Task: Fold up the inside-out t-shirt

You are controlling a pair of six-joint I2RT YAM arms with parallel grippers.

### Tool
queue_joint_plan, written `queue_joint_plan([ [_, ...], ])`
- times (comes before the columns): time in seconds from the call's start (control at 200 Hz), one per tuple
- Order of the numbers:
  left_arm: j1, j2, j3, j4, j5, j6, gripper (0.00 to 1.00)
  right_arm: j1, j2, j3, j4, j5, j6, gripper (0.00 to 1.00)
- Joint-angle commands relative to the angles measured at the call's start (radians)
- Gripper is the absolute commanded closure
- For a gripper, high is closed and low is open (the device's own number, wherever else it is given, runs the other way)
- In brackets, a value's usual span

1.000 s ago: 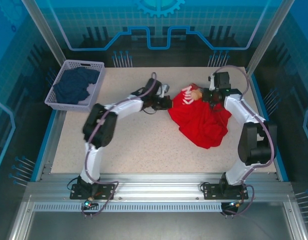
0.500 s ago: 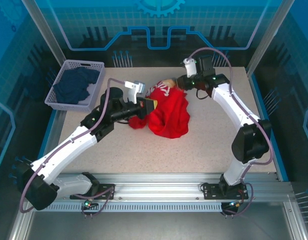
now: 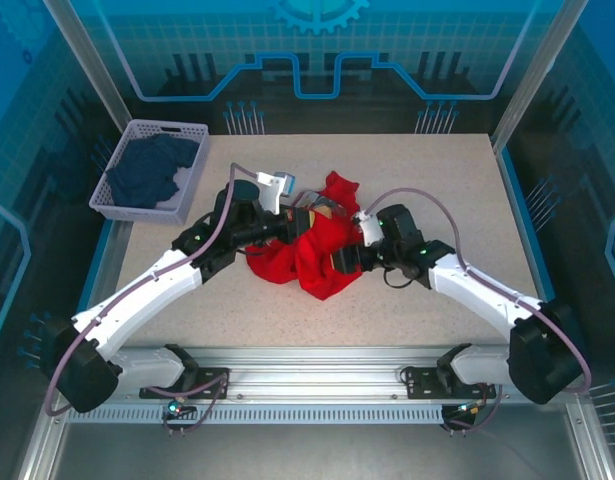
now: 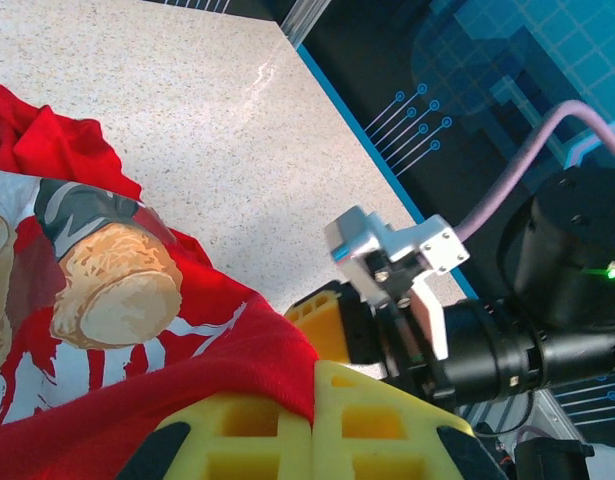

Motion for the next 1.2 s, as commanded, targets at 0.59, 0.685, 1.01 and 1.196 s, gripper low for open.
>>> queue_joint_plan([
  [0.59,0.042,0.088,-0.029,-0.205,-0.298,0.116,0.82,-0.197,-0.117,0.001,0.05,-0.509,0.008,1.0],
  [0.685,0.034,0.051,-0.081,-0.147,-0.298,0.137,0.65,-0.224,-0.113,0.022,0.026,-0.527,-0.001,1.0],
  [1.01,-0.21,-0.009,-0.145,0.006,-0.249,0.394,0.41,-0.245,-0.048,0.121,-0.055,-0.539,0.004,1.0],
  [1.196,-0.25,0.179,-0.043,0.01,-0.27,0.417,0.39,-0.251,-0.056,0.112,-0.05,-0.537,0.012,1.0],
])
